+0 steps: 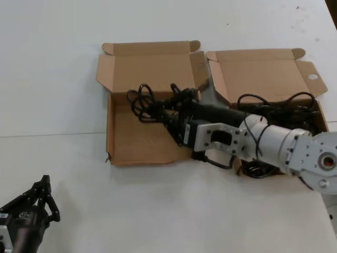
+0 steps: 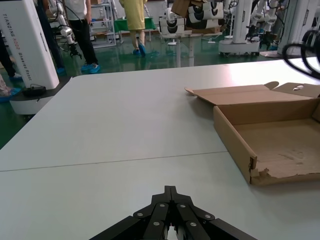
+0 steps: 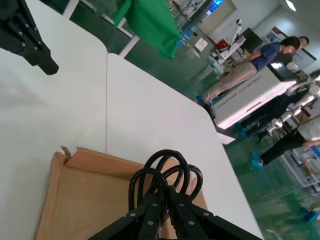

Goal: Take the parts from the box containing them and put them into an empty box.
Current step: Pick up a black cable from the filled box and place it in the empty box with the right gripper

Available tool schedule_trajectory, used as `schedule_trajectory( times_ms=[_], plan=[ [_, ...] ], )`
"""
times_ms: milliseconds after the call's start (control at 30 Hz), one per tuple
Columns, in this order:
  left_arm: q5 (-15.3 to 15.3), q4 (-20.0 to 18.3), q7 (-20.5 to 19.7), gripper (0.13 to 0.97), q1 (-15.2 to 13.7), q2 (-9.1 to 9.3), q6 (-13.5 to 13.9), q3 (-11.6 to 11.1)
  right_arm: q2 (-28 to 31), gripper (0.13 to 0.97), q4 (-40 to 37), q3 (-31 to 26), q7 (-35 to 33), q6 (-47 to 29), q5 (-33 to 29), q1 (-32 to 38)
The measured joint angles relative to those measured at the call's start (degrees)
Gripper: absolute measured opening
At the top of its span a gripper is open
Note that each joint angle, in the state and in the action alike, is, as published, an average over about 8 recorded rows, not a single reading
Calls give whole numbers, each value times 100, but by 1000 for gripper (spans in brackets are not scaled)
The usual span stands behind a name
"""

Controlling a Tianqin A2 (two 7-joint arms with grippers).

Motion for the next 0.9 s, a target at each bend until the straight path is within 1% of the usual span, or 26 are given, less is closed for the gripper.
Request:
schedule_trajectory(
  times_ms=[300, 600, 900],
  plan=[
    [0, 0, 0, 156, 0, 0, 0, 0, 152, 160, -583, -439, 0, 644, 503, 113],
    [0, 0, 0, 156, 0, 0, 0, 0, 341, 160, -941, -895, 0, 1173, 926, 292],
    [0, 0, 0, 156, 0, 0, 0, 0, 561, 160, -1210, -1477, 0, 1730, 1415, 423]
  ],
)
